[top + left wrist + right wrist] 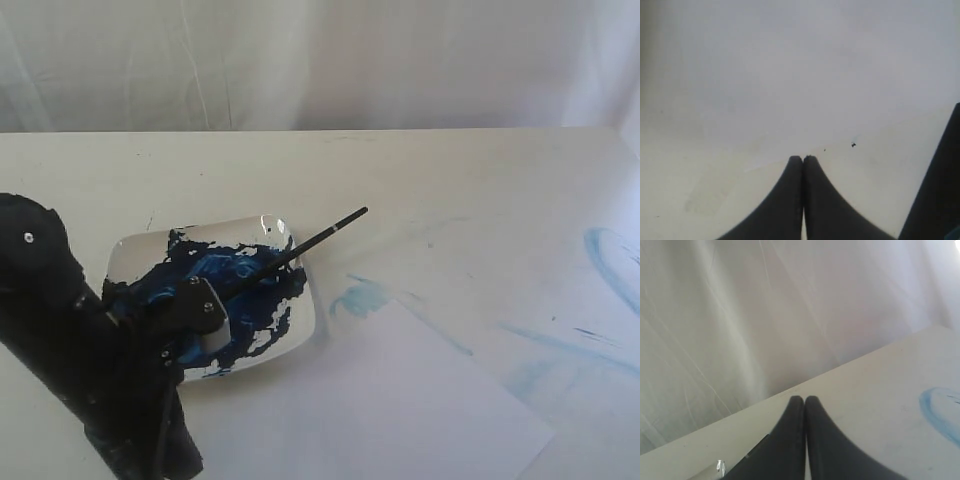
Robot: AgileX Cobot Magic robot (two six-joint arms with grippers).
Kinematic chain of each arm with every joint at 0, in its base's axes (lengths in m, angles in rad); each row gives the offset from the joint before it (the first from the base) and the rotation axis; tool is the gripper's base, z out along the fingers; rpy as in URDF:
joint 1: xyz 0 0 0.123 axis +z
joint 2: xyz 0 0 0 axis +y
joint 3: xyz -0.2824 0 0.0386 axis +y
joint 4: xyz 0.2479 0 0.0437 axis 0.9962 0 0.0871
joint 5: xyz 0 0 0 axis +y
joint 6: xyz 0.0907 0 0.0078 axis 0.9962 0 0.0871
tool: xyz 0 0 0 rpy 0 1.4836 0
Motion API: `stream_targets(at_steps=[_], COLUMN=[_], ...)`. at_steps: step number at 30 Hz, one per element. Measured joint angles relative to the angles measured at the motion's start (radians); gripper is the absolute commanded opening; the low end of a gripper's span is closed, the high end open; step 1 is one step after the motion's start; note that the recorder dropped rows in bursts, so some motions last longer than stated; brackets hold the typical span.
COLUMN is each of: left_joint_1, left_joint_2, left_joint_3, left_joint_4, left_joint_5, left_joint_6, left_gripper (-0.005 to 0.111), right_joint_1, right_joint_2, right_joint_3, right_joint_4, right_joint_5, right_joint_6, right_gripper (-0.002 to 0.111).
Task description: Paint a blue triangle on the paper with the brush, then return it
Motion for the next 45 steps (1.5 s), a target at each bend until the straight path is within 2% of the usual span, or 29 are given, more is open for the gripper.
stream_targets(at_steps=[8, 12, 22, 39, 45], left_joint_1=[-0.108, -0.138, -0.145, -0.146, -0.175], left_joint_2=[0.013, 0.022, 0.037, 0.039, 0.075], left_joint_3=[0.0, 0.0, 0.0, 0.0, 0.0], left_joint_4=[0.112, 0.168, 0.343, 0.313, 0.301], left_joint_5=[-0.105, -0.146, -0.188, -0.21, -0.214], left_joint_6=[-0.11, -0.16, -0.307, -0.315, -0.299], left_gripper=[0.0, 0.0, 0.0, 0.0, 0.0], right_joint_1=[0.0, 0.0, 0.0, 0.0, 0.0], right_joint_2=[0.0, 0.0, 0.0, 0.0, 0.0], right_joint_3=[0.0, 0.0, 0.0, 0.0, 0.0], right_joint_4=[0.0, 0.002, 0.002, 0.002, 0.002], right_joint_5=[0.0, 0.0, 0.0, 0.0, 0.0], right_joint_6=[0.0, 0.0, 0.002, 0.002, 0.002], right_gripper=[0.0, 0.0, 0.0, 0.0, 0.0])
